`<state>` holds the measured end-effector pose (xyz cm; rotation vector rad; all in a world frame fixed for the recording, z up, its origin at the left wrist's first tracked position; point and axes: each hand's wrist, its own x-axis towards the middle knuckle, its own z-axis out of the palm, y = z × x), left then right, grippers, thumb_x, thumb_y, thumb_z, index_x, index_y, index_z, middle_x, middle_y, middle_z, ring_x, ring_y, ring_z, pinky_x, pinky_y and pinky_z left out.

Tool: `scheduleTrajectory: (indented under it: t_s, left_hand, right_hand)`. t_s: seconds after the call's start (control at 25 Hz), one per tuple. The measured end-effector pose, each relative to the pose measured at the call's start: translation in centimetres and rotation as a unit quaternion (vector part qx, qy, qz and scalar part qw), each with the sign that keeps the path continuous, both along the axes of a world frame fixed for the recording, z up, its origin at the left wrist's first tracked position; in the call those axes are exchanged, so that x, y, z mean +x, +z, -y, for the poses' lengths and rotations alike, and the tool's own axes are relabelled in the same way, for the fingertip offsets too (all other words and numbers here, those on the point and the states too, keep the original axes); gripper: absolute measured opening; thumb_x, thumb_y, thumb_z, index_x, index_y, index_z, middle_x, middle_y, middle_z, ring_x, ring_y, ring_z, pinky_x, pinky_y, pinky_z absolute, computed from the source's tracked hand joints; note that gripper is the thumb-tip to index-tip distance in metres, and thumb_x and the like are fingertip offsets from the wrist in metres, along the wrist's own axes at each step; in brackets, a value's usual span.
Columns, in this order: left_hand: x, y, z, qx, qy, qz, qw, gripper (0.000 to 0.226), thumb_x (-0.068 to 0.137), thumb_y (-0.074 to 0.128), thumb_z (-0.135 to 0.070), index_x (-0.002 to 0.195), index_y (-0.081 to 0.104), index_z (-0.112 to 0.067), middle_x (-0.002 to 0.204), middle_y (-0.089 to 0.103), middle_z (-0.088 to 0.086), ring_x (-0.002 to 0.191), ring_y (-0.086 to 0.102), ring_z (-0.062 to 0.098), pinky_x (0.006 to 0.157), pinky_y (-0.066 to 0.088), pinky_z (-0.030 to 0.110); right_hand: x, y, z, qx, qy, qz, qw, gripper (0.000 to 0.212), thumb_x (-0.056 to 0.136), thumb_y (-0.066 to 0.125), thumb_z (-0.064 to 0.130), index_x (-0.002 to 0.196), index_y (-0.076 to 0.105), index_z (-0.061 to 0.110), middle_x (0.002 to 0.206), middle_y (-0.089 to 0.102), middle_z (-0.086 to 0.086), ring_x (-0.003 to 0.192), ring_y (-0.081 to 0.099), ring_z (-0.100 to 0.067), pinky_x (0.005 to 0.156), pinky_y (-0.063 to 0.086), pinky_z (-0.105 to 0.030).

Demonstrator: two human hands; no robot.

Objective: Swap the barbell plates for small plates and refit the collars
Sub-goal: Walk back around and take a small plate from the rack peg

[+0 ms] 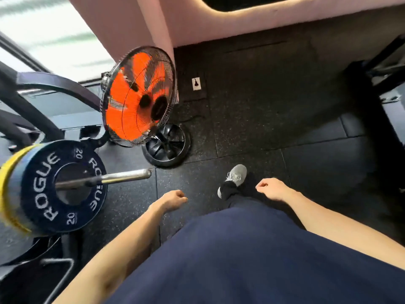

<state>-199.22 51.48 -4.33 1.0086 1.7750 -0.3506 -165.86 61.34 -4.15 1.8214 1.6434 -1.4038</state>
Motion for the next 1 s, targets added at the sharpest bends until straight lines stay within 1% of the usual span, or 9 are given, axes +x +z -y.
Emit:
scheduleTrajectory:
  t_s: [0.08,0.2,0.24,0.32,0.4,0.64,0.76,0.84,1.0]
  left_hand:
    - [0.3,-0.1,-5.2,-0.011,0.001,-0.006,1.0,0.029,0.093,0.053,-0.031,0.115,0.062,-0.013,0.097,0.063,0.008,0.083,0.058,0.025,0.058,0.041,0.024]
    - [1.1,0.6,-13.4,-0.006,-0.001,-0.007,1.0,0.019,0.092,0.054,-0.029,0.105,0.061,-0.016,0.089,0.058,0.003,0.068,0.053,0.017,0.054,0.041,0.022]
    - [1.4,1.0,-15.9,0.01,-0.002,-0.006,1.0,0.017,0.093,0.055,-0.03,0.102,0.062,-0.018,0.091,0.059,0.002,0.07,0.054,0.015,0.058,0.043,0.023]
    - [2.0,1.5,-20.7,0.046,-0.006,-0.014,0.999,0.021,0.093,0.056,-0.031,0.107,0.066,-0.018,0.101,0.062,0.001,0.089,0.06,0.016,0.074,0.045,0.024]
    - [2.7,2.1,-25.3,0.07,-0.013,-0.027,0.997,0.025,0.093,0.057,-0.032,0.111,0.067,-0.018,0.109,0.065,0.001,0.103,0.06,0.018,0.079,0.042,0.022]
    - [3.4,1.7,-37.9,0.056,-0.015,-0.019,0.998,0.021,0.092,0.057,-0.034,0.104,0.068,-0.02,0.102,0.066,0.004,0.102,0.063,0.024,0.078,0.044,0.024]
    - [3.3,0.9,-45.8,0.052,-0.045,-0.015,0.998,0.032,0.095,0.053,-0.037,0.111,0.066,-0.014,0.106,0.066,0.008,0.096,0.062,0.025,0.077,0.047,0.028]
    - [3.5,0.6,-51.8,0.051,-0.066,-0.01,0.996,0.035,0.096,0.05,-0.039,0.114,0.064,-0.012,0.101,0.065,0.007,0.089,0.062,0.024,0.071,0.048,0.028]
    - [4.1,0.8,-63.5,0.044,-0.135,-0.007,0.99,0.038,0.096,0.049,-0.044,0.117,0.063,-0.015,0.119,0.063,0.003,0.111,0.058,0.024,0.091,0.044,0.031]
  right_hand:
    - [0.4,-0.2,-4.6,0.0,-0.012,0.004,1.0,0.013,0.093,0.057,0.022,0.096,0.07,0.022,0.109,0.069,-0.004,0.096,0.061,-0.02,0.088,0.047,-0.033]
    - [1.2,0.4,-11.1,0.003,-0.034,0.008,0.999,0.017,0.093,0.057,0.025,0.103,0.07,0.021,0.11,0.068,-0.003,0.096,0.059,-0.019,0.086,0.045,-0.03]
    - [1.4,0.7,-13.2,0.007,-0.036,0.008,0.999,0.018,0.094,0.056,0.026,0.105,0.069,0.021,0.11,0.067,-0.003,0.096,0.058,-0.018,0.084,0.045,-0.029]
    - [1.7,1.2,-17.0,0.008,-0.039,0.007,0.999,0.017,0.094,0.055,0.028,0.105,0.068,0.024,0.109,0.067,-0.003,0.096,0.06,-0.019,0.084,0.048,-0.031]
    - [1.9,1.5,-20.7,0.01,-0.043,0.002,0.999,0.016,0.094,0.055,0.029,0.103,0.067,0.026,0.107,0.068,-0.003,0.096,0.062,-0.02,0.085,0.05,-0.034]
    - [2.6,1.1,-31.3,0.004,-0.05,0.009,0.999,0.013,0.093,0.056,0.029,0.1,0.067,0.026,0.105,0.068,-0.002,0.094,0.062,-0.019,0.085,0.049,-0.031]
    - [2.6,0.5,-37.9,-0.006,-0.052,0.017,0.998,0.019,0.095,0.055,0.027,0.108,0.067,0.022,0.104,0.066,-0.001,0.093,0.06,-0.017,0.079,0.045,-0.028]
    - [2.7,0.0,-42.8,-0.007,-0.057,0.015,0.998,0.022,0.095,0.054,0.026,0.112,0.067,0.02,0.111,0.066,-0.001,0.099,0.06,-0.018,0.083,0.046,-0.029]
    - [3.4,0.1,-51.5,-0.002,-0.114,0.009,0.993,0.023,0.094,0.056,0.025,0.113,0.067,0.017,0.12,0.066,-0.004,0.103,0.06,-0.019,0.087,0.045,-0.028]
